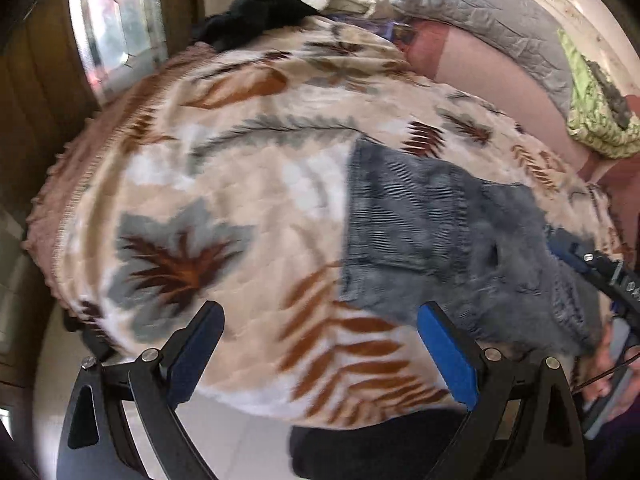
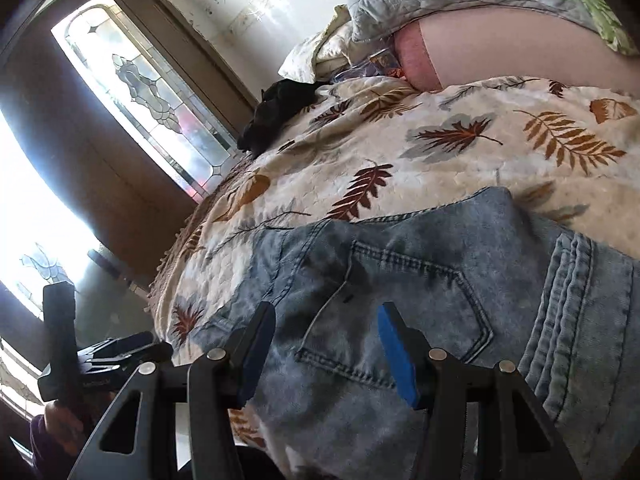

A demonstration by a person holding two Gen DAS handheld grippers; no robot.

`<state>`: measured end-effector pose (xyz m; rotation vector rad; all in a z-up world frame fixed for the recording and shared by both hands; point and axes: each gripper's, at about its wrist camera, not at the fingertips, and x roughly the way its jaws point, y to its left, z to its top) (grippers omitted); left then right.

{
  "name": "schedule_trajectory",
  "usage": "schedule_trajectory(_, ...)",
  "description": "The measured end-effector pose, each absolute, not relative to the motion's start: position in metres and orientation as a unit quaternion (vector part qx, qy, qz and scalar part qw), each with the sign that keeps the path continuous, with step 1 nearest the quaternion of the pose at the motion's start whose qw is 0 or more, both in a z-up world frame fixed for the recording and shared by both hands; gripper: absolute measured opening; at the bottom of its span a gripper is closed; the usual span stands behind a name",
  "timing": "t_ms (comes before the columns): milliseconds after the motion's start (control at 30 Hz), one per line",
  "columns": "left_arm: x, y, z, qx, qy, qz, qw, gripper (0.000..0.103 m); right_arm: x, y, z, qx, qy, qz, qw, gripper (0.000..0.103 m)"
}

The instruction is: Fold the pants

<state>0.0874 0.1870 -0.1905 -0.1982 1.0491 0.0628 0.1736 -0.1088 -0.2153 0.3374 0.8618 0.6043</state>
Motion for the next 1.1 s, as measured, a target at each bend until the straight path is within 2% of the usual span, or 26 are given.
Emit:
schedule_trajectory(433, 0.130, 0.154, -0.232, -0.152, 0.528, -0.005, 0.835, 0.096, 0.176, -0.152, -0.221, 0.174, 0.413, 0.228, 0.864, 0.057)
schedule_trajectory(533, 0.136, 0.146, -0.238, -0.135, 0.532, -0.010, 0.836, 0.081, 0.174, -0.161, -0.217, 0.177, 0.404, 0.221, 0.870, 0.057)
schedule_trajectory(600, 0.139, 0.144, -0.240, -0.131, 0.531, -0.007, 0.837, 0.079, 0.174, -0.166, -0.215, 0.172, 0.397, 0.212, 0.876, 0.057)
schedule_trajectory(633, 0.140, 0.144, -0.239, -0.131, 0.530, -0.006, 0.838, 0.070, 0.173, -0.168, -0.214, 0.174, 0.395, 0.208, 0.877, 0.057)
schedule_trajectory(800, 0.144, 0.144, -0.239, -0.138, 0.531, -0.010, 0.836, 0.050, 0.177, -0.197, -0.217, 0.217, 0.395, 0.179, 0.874, 0.057)
schedule_trajectory(833, 0.144, 0.143, -0.239, -0.144, 0.532, -0.014, 0.834, 0.038, 0.177, -0.201, -0.219, 0.221, 0.397, 0.174, 0.873, 0.057)
schedule_trajectory(867, 0.144, 0.142, -0.237, -0.151, 0.533, -0.022, 0.832, 0.033, 0.177, -0.206, -0.221, 0.225, 0.401, 0.169, 0.872, 0.057)
schedule_trajectory(1000, 0.141, 0.129, -0.225, -0.126, 0.520, -0.008, 0.845, 0.022, 0.177, -0.221, -0.228, 0.231, 0.419, 0.159, 0.864, 0.057)
schedule_trajectory(1100, 0.137, 0.124, -0.214, -0.116, 0.507, -0.006, 0.854, 0.020, 0.175, -0.228, -0.233, 0.233, 0.430, 0.169, 0.856, 0.056)
